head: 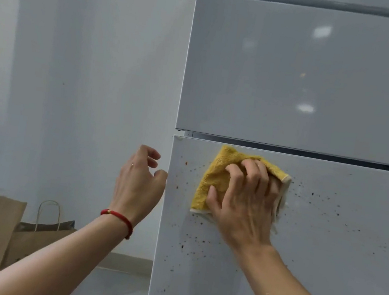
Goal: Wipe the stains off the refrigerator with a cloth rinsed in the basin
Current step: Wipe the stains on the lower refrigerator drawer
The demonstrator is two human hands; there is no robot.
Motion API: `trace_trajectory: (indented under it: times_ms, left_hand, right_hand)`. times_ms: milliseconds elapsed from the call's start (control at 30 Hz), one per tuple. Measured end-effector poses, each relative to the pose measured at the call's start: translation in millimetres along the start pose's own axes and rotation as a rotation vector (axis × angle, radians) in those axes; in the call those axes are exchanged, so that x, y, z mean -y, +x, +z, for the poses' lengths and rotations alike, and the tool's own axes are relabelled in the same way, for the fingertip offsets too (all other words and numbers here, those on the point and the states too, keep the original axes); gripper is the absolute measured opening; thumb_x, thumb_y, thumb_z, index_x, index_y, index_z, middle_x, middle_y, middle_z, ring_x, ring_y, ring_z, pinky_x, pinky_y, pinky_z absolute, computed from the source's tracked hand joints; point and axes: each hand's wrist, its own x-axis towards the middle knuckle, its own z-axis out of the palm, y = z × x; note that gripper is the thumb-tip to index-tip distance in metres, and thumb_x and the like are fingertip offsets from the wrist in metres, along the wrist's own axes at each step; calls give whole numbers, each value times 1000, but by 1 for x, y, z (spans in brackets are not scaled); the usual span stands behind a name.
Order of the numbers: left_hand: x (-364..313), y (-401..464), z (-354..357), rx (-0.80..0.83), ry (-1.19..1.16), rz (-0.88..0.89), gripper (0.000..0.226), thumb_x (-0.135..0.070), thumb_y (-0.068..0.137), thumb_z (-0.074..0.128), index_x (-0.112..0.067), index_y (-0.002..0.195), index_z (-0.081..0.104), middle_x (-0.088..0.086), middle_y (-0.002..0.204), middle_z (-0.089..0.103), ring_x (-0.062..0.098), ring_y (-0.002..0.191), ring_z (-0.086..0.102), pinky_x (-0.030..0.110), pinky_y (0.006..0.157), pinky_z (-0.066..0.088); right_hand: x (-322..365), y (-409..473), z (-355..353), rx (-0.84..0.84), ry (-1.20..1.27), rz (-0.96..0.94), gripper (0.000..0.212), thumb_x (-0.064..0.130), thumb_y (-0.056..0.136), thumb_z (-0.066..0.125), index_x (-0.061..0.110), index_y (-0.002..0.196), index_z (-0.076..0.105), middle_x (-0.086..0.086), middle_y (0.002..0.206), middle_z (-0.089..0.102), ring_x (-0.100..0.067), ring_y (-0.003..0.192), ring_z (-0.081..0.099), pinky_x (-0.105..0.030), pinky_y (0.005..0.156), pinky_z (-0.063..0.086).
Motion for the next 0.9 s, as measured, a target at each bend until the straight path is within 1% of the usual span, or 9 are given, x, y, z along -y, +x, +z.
trace_trajectory:
  times_ms: [100,200,300,367,433,533,633,767,900]
  left_hand:
    - [3,11,1,-2,-70,-43,20,-18,99,50,-22,118,55,-5,107,60,21,102,59,47,92,52]
    - [4,15,2,-32,-176,-78,22,-19,102,39,-21,116,55,-2,110,60,23,106,58,42,88,48]
    - [1,18,4,-118,-163,-40,29,-26,99,36,-20,120,55,-1,114,58,19,106,55,34,85,40]
    - [-2,16,10,-163,-112,-10,40,-33,91,34,-22,123,54,-1,120,55,19,112,53,36,92,41]
    - [-6,7,19,-217,-43,55,42,-33,89,37,-22,126,53,0,127,51,20,118,48,39,102,38]
    - [-28,-17,49,-271,59,218,40,-25,87,46,-20,126,55,2,132,47,22,122,41,34,99,30]
    - [-47,-33,76,-212,123,386,45,-20,83,52,-17,127,57,6,138,48,27,128,42,46,102,38]
    - [-75,-47,112,-126,163,525,49,-17,82,54,-12,131,59,10,144,49,33,134,43,55,108,37]
    - [-92,-53,128,-56,206,598,56,-11,76,58,-10,132,60,10,147,49,34,139,42,55,113,37]
  right_hand:
    - [6,9,8,29,-17,-61,67,48,92,54,10,146,41,-20,166,29,-38,156,24,-62,123,17]
    - [43,23,18,55,42,-174,79,49,96,54,3,158,35,-18,172,12,-36,160,8,-61,127,1]
    - [89,38,29,43,125,-177,82,49,98,57,1,159,32,-17,172,11,-35,160,6,-61,127,5]
    - [92,39,31,50,109,-219,78,51,104,45,1,161,27,-16,173,10,-34,161,4,-60,127,6]
    - [73,35,30,71,44,-410,78,53,106,37,4,163,21,-12,173,9,-30,161,4,-57,129,5]
    - [7,35,15,65,3,-526,86,60,100,47,9,164,21,-8,173,12,-26,161,8,-55,129,7]
    - [-76,28,-2,27,-59,-389,88,62,98,46,9,164,22,-9,173,14,-28,161,10,-59,128,12]
    - [-207,1,-24,40,-150,-130,90,61,97,37,7,165,14,-12,174,6,-31,161,5,-62,127,10]
    - [-281,-26,-32,15,-47,396,90,65,99,22,9,166,-2,-12,174,-8,-30,161,-8,-58,127,-3]
